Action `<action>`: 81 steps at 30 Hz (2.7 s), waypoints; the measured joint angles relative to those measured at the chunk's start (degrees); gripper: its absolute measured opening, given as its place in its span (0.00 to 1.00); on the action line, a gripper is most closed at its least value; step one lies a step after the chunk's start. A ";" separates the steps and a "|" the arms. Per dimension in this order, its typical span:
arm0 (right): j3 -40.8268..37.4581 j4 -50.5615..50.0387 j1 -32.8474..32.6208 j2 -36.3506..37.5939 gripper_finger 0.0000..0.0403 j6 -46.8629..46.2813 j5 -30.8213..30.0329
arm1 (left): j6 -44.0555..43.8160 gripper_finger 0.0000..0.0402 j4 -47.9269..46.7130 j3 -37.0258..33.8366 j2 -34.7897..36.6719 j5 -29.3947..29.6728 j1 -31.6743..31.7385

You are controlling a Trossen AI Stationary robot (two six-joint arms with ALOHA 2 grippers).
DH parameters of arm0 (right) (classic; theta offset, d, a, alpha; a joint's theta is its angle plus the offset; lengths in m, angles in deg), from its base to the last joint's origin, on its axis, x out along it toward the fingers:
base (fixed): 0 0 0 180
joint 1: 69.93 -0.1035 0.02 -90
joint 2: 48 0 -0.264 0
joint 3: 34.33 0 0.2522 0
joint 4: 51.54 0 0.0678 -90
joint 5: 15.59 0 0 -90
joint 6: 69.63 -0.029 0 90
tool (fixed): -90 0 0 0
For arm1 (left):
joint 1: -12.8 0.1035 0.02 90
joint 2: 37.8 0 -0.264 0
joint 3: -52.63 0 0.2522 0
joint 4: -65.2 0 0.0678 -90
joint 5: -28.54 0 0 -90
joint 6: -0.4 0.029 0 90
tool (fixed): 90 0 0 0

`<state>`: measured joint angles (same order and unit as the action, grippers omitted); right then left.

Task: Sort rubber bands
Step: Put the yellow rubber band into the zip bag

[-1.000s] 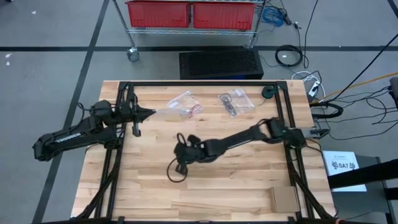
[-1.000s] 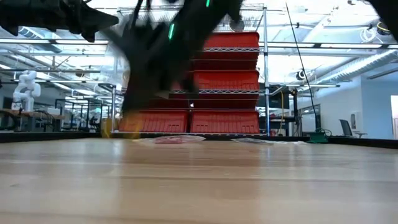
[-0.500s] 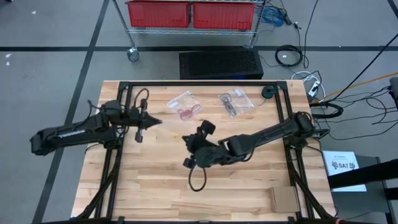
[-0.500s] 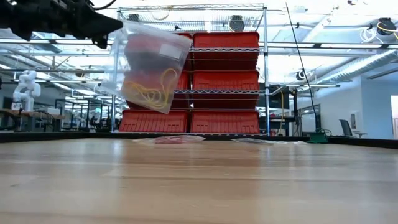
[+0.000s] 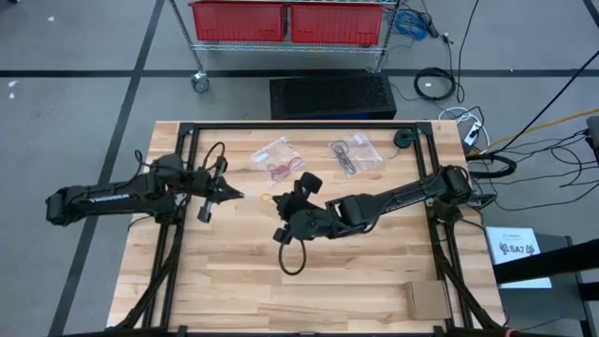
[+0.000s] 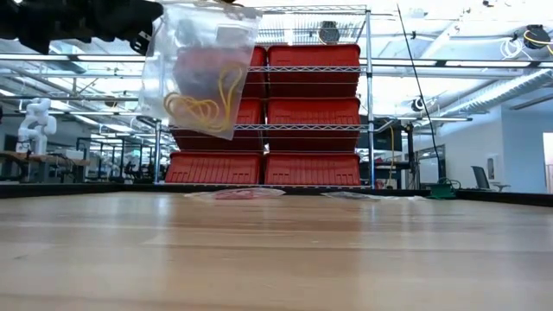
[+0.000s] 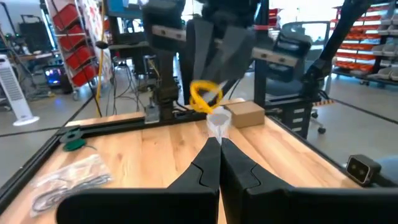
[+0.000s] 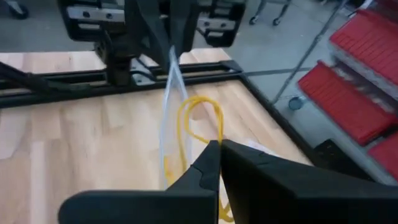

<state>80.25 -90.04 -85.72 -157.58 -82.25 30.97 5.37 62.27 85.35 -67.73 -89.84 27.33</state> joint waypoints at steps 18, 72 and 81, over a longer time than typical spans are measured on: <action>0.12 3.59 0.92 -2.26 0.00 -1.67 1.88 | -1.27 0.00 2.62 0.02 -4.65 5.95 -0.81; 0.09 -1.73 2.97 -1.11 0.00 -8.20 14.04 | -1.25 0.00 3.74 0.13 -4.94 5.90 -3.05; 0.04 -1.17 3.80 -2.28 0.00 -11.86 18.41 | -1.46 0.00 3.56 0.13 -4.94 5.95 -3.05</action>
<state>80.29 -91.21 -81.91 -159.86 -94.11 49.38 3.91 65.82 85.49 -72.67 -83.90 24.28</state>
